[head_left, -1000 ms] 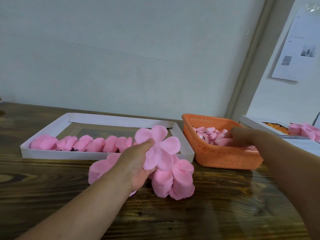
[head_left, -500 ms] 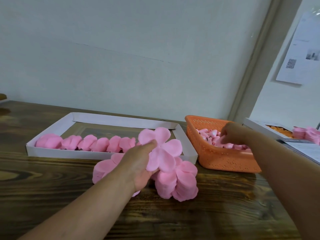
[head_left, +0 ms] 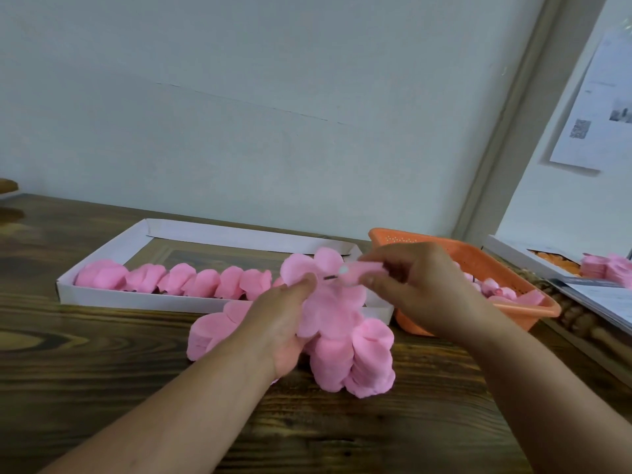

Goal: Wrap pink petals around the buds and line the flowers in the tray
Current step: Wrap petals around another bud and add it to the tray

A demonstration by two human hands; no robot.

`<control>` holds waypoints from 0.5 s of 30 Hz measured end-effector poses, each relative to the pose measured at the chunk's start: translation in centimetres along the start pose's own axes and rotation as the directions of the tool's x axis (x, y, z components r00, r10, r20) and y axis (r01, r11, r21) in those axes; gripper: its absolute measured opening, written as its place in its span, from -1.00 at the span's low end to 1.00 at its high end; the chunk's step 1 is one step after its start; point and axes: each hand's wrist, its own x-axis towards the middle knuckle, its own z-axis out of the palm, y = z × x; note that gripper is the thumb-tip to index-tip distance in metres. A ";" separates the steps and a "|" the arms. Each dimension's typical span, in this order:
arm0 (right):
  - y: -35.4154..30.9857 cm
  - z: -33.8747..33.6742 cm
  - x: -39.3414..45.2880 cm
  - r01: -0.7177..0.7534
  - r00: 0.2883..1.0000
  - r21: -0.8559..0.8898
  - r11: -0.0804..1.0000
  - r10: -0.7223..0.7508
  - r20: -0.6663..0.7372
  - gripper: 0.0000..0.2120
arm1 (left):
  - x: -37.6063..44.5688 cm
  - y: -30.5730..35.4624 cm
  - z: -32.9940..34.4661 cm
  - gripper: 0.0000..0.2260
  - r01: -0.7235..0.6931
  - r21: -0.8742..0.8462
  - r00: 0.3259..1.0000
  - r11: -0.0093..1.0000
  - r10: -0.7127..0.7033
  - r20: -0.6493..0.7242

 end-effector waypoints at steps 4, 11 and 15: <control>-0.2 1.2 -0.4 0.037 0.999 -0.148 0.988 -0.036 0.006 -0.91 | -0.2 0.0 0.0 -0.79 -0.010 -0.002 0.999 1.000 0.010 0.043; -0.3 1.9 -0.4 0.066 0.995 -0.332 0.941 -0.088 -0.050 -0.88 | -0.8 0.2 0.2 -0.77 0.023 -0.034 0.993 0.999 -0.019 0.113; -0.5 2.1 -0.4 0.078 0.993 -0.343 0.936 -0.105 -0.061 -0.90 | -0.9 0.2 0.4 -0.75 0.023 -0.035 0.994 0.999 -0.019 0.112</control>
